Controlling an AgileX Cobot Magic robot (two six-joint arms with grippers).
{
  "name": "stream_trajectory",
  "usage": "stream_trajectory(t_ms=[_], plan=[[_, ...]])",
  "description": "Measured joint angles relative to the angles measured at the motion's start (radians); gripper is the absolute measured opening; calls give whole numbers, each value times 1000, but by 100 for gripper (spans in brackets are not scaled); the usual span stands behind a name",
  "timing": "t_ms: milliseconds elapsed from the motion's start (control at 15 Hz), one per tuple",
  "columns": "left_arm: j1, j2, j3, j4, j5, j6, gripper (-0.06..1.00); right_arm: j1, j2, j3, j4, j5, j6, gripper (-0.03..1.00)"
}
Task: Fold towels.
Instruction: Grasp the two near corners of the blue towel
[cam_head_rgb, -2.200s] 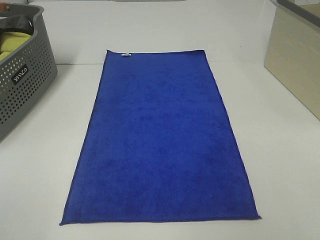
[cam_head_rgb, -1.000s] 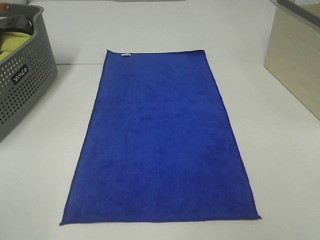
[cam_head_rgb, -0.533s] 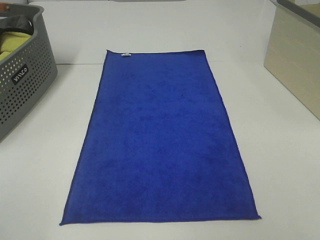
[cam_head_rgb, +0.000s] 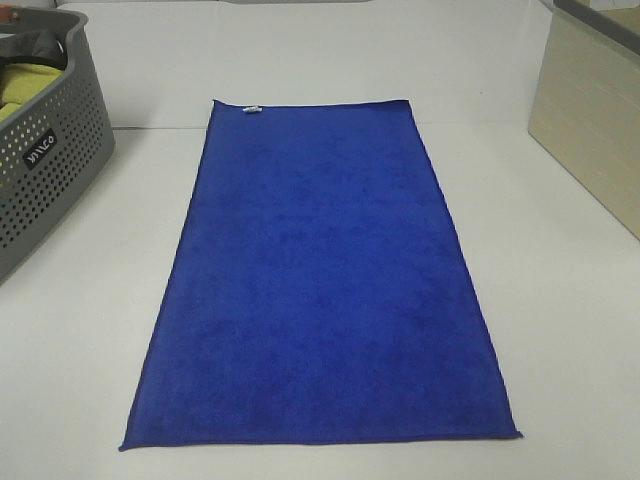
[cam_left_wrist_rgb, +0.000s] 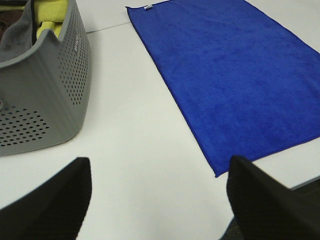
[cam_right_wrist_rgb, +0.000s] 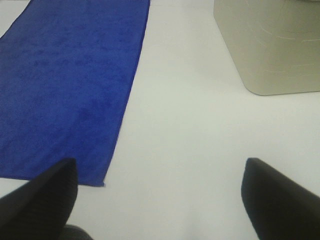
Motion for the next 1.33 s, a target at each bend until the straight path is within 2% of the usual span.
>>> stream_trajectory(t_ms=[333,467,667,867,1000,1133,1333], plan=[[0,0,0,-26,-1,0,72,0,2,0,-1,-2,3,82],[0,0,-2,-51,-28,0,72,0,52,-16,-1,-47,32,82],[0,19,-6,-62,-245,-32,72,0,225,-45,0,-136,51,78],[0,197,-6,-98,-444,-165,72,0,463,-51,12,-208,73,75],[0,363,-6,-197,-480,-209,72,0,610,-52,60,-227,101,75],[0,554,-6,-340,-470,-196,72,0,769,-52,129,-238,104,74],[0,848,-6,-522,-412,-23,72,0,980,-52,206,-284,51,73]])
